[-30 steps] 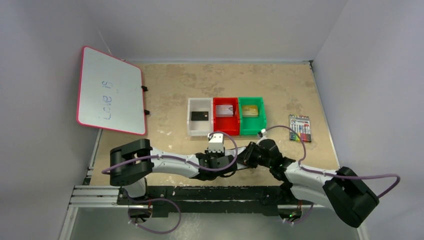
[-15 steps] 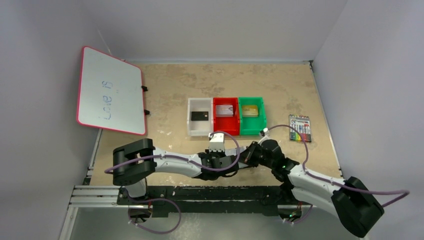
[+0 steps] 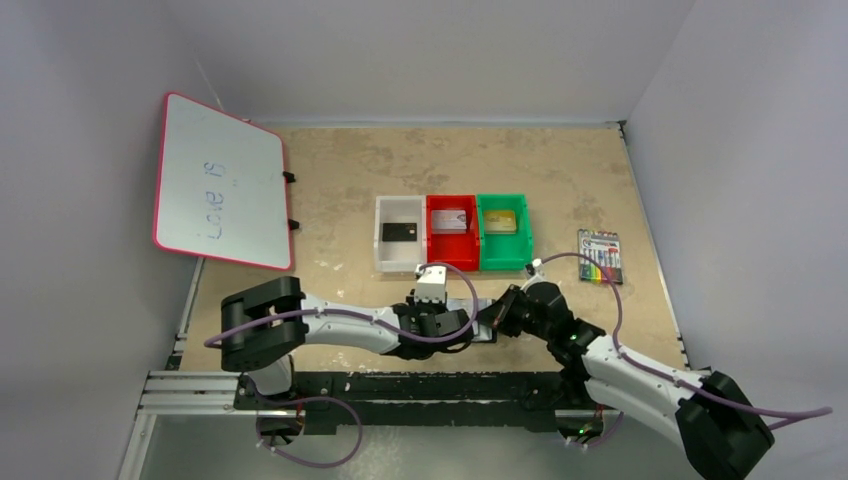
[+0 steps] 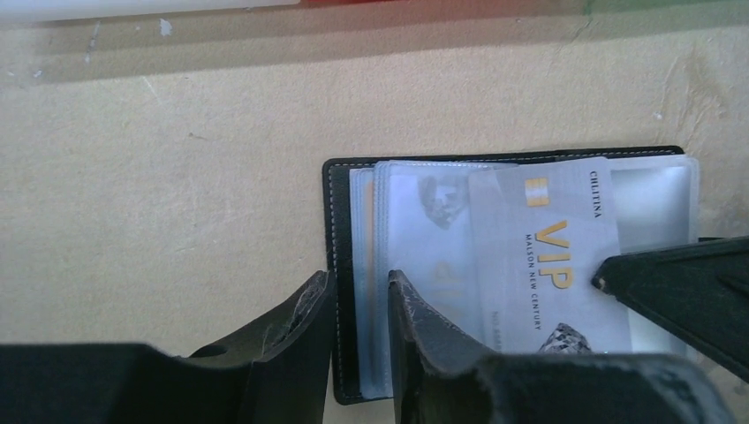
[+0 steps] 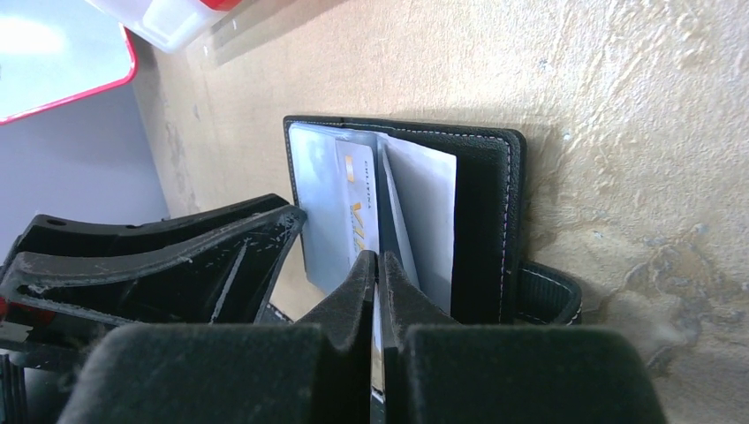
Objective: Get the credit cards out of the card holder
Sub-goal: Remove the credit card from the card holder.
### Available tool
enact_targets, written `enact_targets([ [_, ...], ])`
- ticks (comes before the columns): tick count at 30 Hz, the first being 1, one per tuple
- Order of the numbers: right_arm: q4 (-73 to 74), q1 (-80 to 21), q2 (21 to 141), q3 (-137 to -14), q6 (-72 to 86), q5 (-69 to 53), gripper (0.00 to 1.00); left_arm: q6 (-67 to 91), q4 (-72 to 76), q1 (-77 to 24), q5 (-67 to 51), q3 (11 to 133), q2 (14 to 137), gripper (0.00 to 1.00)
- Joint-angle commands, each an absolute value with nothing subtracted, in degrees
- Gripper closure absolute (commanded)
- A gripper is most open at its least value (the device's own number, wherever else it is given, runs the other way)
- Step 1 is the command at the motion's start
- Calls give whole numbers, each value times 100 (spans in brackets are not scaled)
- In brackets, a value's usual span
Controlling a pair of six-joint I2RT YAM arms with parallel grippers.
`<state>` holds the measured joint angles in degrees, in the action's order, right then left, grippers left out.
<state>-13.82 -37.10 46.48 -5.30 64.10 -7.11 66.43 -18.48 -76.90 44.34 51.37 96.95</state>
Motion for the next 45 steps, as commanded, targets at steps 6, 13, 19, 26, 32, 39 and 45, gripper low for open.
enact_targets([
  [6,-1483,-3709,4876,-634,6552,-582,100,6253,-2369,-7646,4695,5384,8942,62],
  [13,-801,-3711,4481,-892,6444,-386,100,6130,-1369,-7599,4195,5271,8665,60],
  [19,-814,-3710,4195,-778,6444,-491,100,6216,-231,-7490,3449,5032,8979,60],
  [26,-1002,-3709,4641,-905,6242,-645,99,6498,-430,-7479,3341,5384,9761,71],
  [32,-1269,-3709,4909,-929,6316,-626,99,6601,-431,-7479,3520,5148,9611,73],
  [39,-1306,-3710,4893,-881,6315,-711,97,6633,5,-7479,3258,4823,9723,88],
  [45,-1858,-3710,4806,-644,6502,-980,91,6922,476,-7479,3171,4389,9660,90],
])
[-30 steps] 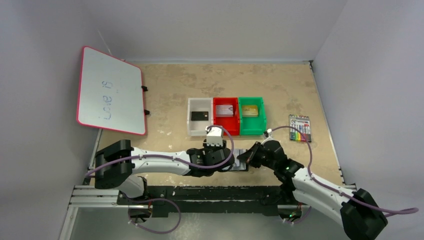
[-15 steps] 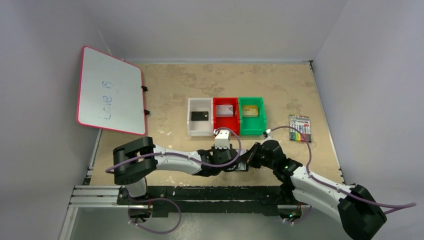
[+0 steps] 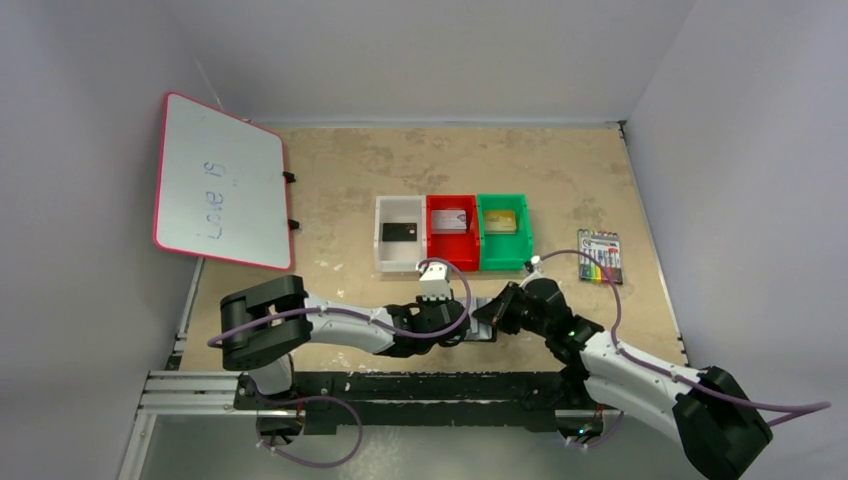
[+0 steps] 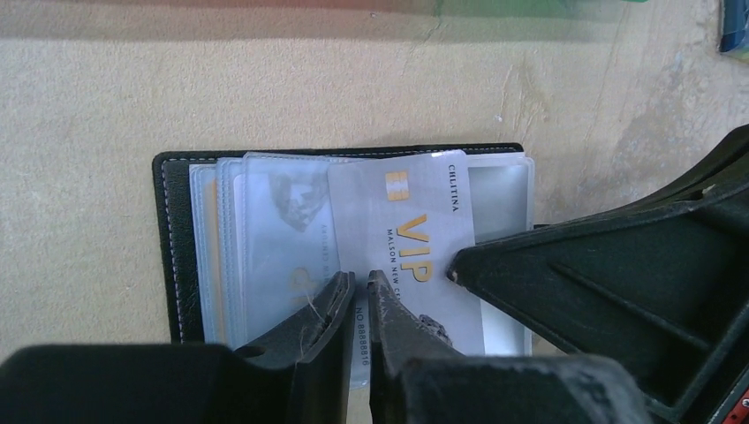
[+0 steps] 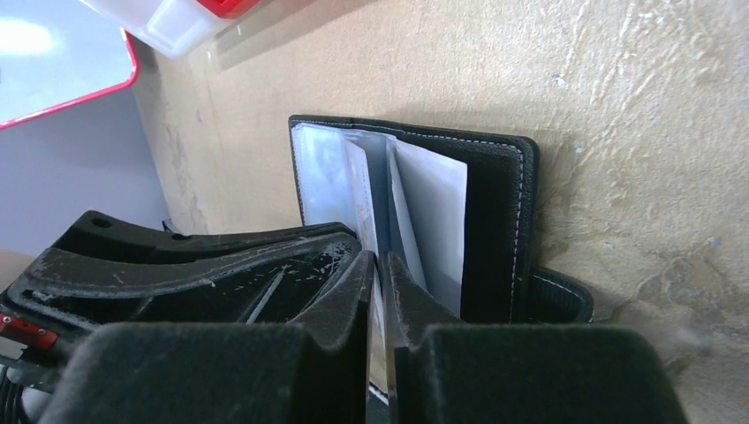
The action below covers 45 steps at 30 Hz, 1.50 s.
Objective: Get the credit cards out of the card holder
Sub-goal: Remove the credit card from the card holder.
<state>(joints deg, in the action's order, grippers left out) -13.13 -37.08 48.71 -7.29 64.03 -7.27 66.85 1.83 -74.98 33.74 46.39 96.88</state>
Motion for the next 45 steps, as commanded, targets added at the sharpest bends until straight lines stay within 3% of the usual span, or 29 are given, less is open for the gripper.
enact_targets([
  [1,-2000,-3709,4826,-608,6523,-1029,91,6925,468,-7479,3173,4380,9659,90],
  [6,-2261,-3709,5052,-591,6603,-1041,88,6967,422,-7479,3217,4352,9668,91],
  [11,-2102,-3709,5159,-765,6521,-958,100,6997,330,-7479,3303,4336,9599,92],
  [13,-1835,-3712,5016,-850,6458,-776,100,7014,270,-7479,3370,4343,9538,91],
  [19,-668,-3709,4439,-1143,6080,-238,100,6934,694,-7488,3449,4087,9198,82],
  [29,-40,-3711,3686,-1642,4895,216,100,6564,994,-7506,3487,3999,8782,72],
  [37,-664,-3709,3368,-1610,4062,-57,100,6638,897,-7510,3620,3903,8563,70],
  [45,-1664,-3717,2750,-1580,2566,-278,100,6634,624,-7532,4099,3657,7998,59],
])
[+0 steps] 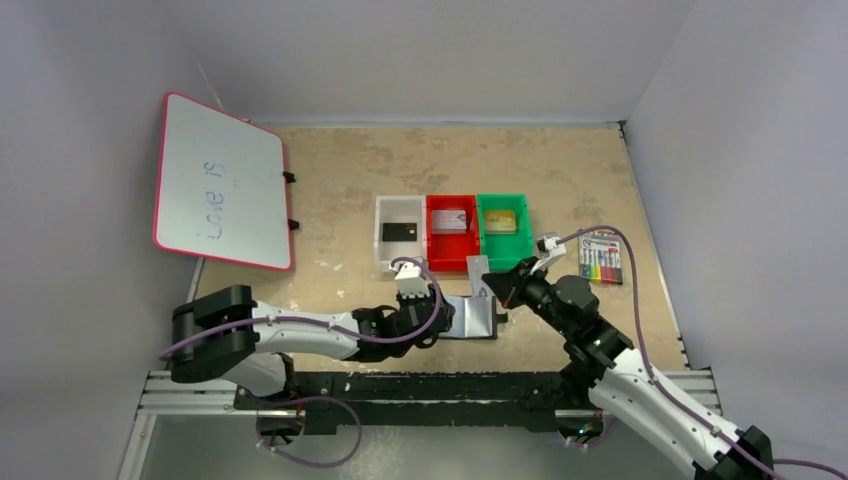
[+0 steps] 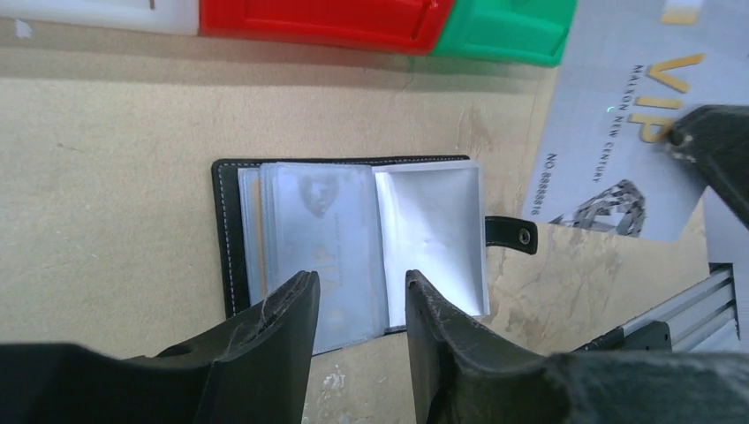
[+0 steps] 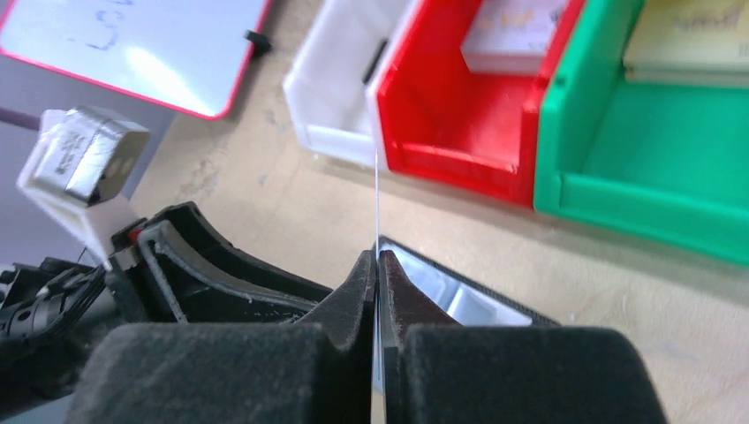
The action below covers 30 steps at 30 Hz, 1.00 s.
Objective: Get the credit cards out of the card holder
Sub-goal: Remove the credit card from the card holder, then place the credit card in the storage box.
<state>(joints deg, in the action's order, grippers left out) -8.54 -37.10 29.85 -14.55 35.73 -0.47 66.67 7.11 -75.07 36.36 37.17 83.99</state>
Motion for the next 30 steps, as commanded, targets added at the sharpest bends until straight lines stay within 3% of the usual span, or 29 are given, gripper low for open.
enact_targets([
  [1,-1748,-3717,2710,-1572,2376,-367,100,6642,547,-7532,4175,3618,7907,57],
  [6,-1577,-3718,2909,-1898,1195,-640,100,6814,-391,-7531,4788,3500,7192,42],
  [12,-1598,-3729,3298,-2562,351,-104,100,7403,-2591,-7511,5840,3827,6468,38],
  [14,-1535,-3735,3553,-2824,-165,-89,100,7628,-3067,-7483,5989,3873,6302,31],
  [21,-1451,-3764,4578,-3807,-2195,146,100,7948,-3614,-7451,6011,3831,6104,22],
  [30,-1092,-3767,6035,-4534,-3444,260,100,8417,-3889,-7453,5716,3688,6005,18],
])
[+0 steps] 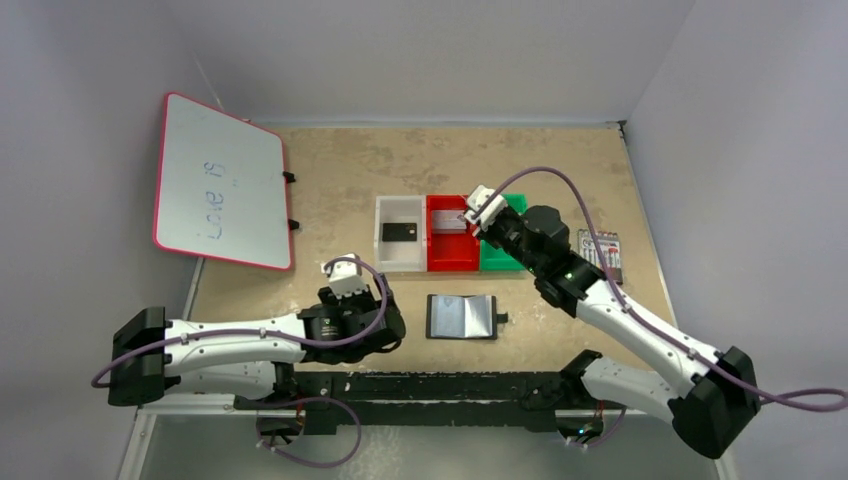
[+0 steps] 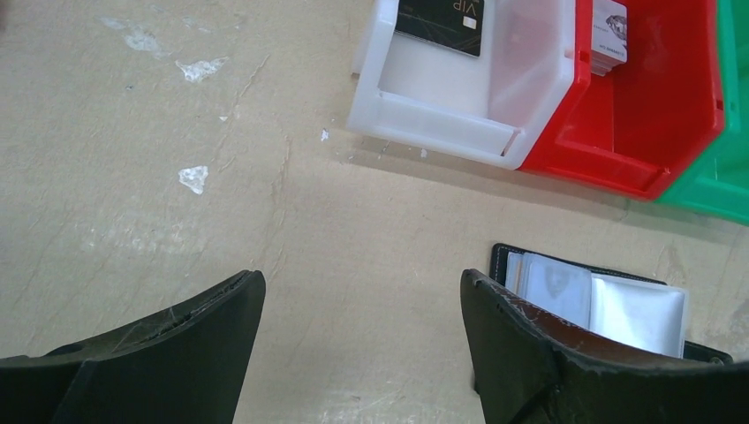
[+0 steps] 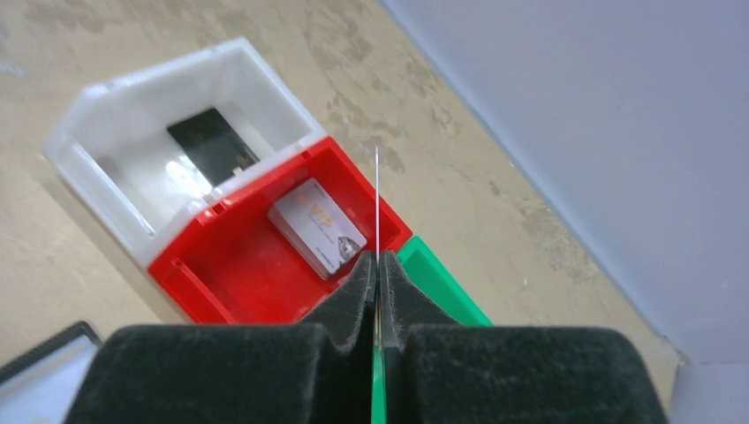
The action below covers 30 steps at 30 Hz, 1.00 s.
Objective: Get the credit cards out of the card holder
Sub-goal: Place the credit card in the storage box.
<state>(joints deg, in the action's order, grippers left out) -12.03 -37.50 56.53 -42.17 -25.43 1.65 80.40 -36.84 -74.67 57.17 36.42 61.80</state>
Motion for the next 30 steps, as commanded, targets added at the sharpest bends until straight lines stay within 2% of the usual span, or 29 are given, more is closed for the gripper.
enact_targets([
  [1,-1136,-3766,6156,-4527,-3656,142,100,8405,-3848,-7461,5665,3638,5958,18],
  [20,-1408,-3762,8006,-5115,-4534,-489,100,8445,-4201,-7458,5703,3455,5311,16],
  [30,-1637,-3762,8679,-5191,-4719,-229,100,8448,-4243,-7454,5677,3454,5299,16],
])
